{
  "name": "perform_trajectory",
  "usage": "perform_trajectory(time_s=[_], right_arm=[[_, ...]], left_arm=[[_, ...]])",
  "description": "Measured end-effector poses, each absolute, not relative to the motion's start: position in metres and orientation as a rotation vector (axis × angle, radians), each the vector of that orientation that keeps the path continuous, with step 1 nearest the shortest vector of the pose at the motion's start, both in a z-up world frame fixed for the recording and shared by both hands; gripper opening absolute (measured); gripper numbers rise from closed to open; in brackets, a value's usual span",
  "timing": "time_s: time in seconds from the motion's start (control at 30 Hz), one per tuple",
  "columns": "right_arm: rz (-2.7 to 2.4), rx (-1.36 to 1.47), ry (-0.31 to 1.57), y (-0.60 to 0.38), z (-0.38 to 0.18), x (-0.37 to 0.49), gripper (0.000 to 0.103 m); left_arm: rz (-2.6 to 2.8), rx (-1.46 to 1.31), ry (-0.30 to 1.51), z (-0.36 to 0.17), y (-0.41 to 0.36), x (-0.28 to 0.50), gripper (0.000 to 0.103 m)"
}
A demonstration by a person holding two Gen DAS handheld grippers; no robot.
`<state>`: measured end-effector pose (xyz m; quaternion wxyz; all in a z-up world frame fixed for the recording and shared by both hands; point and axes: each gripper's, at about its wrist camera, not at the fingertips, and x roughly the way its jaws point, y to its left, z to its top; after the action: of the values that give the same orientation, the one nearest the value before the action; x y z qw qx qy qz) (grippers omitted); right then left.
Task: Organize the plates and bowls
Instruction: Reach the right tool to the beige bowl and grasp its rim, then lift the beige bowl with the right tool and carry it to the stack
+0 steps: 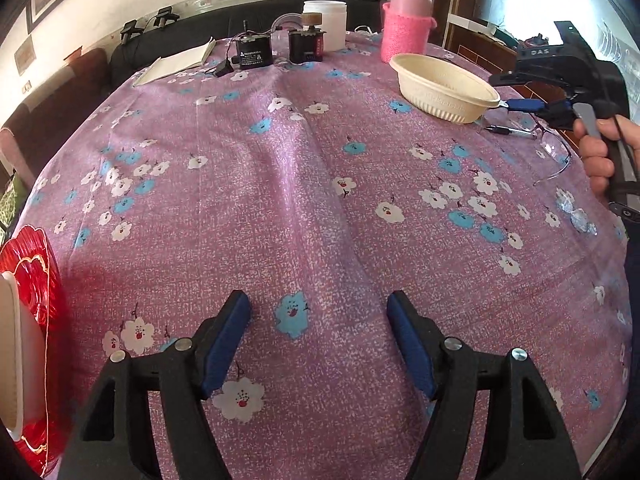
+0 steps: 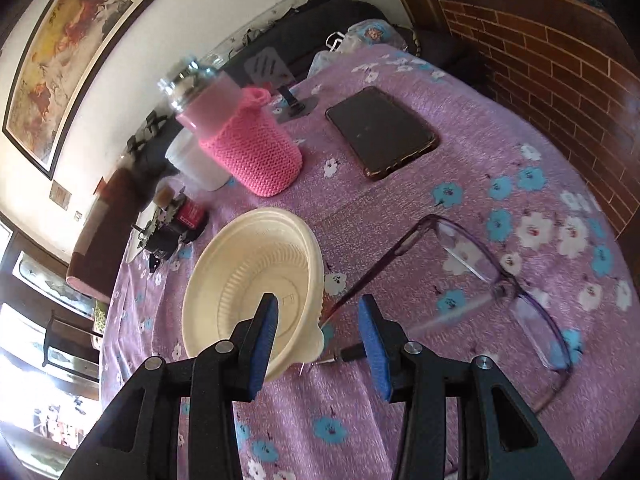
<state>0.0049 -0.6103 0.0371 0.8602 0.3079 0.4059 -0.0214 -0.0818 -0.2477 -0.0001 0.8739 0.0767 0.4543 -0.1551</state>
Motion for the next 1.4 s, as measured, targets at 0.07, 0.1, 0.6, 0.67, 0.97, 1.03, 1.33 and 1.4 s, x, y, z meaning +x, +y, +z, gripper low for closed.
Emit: perform_trajectory(time_s=[0.07, 0.1, 0.6, 0.67, 0.97, 1.03, 1.33, 1.4], right_arm=[[-0.018, 0.648, 0.856, -0.606, 0.030, 0.009, 0.043], [-0.017, 0.645, 0.866, -0.604, 0.027, 0.011, 0.033], [0.404, 0.642, 0.905, -0.553, 0.045, -0.018, 0.013], [0.494, 0.624, 0.927, -0.537, 0.046, -0.023, 0.013], [0.445, 0.410, 0.938, -0.499, 0.046, -0.029, 0.016], [0.393, 0.391, 0.913, -0.504, 0.052, -0.033, 0.016], [0.314, 0.289, 0.883, -0.501, 0.064, -0.032, 0.016], [0.315, 0.289, 0.904, -0.499, 0.057, -0.029, 0.016]], left_arm=[[-0.321, 0.164, 0.949, 0.000, -0.248, -0.081, 0.071], [-0.320, 0.167, 0.949, 0.000, -0.249, -0.081, 0.071], [-0.280, 0.068, 0.939, 0.014, -0.231, -0.074, 0.072], [-0.270, 0.048, 0.916, 0.025, -0.224, -0.076, 0.072], [-0.284, -0.032, 0.882, 0.056, -0.205, -0.074, 0.072], [-0.283, -0.062, 0.901, 0.055, -0.202, -0.068, 0.072], [-0.345, -0.139, 0.944, 0.055, -0.217, -0.035, 0.070], [-0.329, -0.127, 0.941, 0.054, -0.222, -0.028, 0.070]])
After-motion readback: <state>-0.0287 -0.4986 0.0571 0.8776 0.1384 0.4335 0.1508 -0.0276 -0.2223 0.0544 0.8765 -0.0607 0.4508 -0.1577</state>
